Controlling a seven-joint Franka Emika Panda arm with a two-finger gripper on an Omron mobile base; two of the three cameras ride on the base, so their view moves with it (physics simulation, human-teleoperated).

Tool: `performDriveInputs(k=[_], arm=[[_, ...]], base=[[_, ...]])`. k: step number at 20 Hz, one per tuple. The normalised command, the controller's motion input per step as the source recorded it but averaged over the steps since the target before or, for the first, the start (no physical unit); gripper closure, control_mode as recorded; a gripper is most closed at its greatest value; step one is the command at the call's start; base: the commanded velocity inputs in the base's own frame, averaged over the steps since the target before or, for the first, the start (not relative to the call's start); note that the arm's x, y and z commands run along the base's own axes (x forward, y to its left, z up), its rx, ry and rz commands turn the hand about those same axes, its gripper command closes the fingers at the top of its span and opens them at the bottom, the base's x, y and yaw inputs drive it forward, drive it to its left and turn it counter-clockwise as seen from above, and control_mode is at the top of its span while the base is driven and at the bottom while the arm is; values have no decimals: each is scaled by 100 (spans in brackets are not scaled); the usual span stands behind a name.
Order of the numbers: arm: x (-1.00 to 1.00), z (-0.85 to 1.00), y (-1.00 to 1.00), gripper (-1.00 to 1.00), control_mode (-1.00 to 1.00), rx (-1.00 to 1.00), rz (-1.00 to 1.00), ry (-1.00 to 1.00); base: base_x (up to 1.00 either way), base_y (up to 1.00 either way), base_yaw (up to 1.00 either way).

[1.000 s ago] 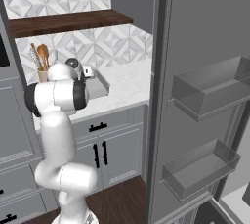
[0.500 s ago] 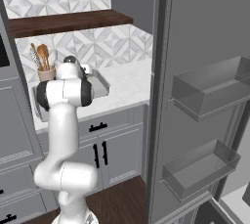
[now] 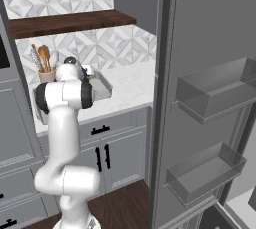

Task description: Place one squash and one chicken drumstick in each tupperware on the nearby counter, to pack two identical lunches.

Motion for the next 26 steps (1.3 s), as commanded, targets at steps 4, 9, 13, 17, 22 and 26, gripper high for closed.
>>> performDriveInputs(k=[4, 9, 13, 17, 22, 26], arm=[[-77, 47, -64, -100, -100, 14, 0, 0], [-96, 77, -38, -100, -100, 19, 3, -1], [-100, 73, -35, -100, -100, 3, 0, 2], [-100, 75, -40, -100, -100, -6, 0, 18], [-96, 77, -19, -100, -100, -16, 0, 32], [-74, 78, -1, -100, -100, -19, 0, 43]], base=[[0, 0, 0], [0, 0, 0], [0, 0, 0], [0, 0, 0], [0, 0, 0], [0, 0, 0]])
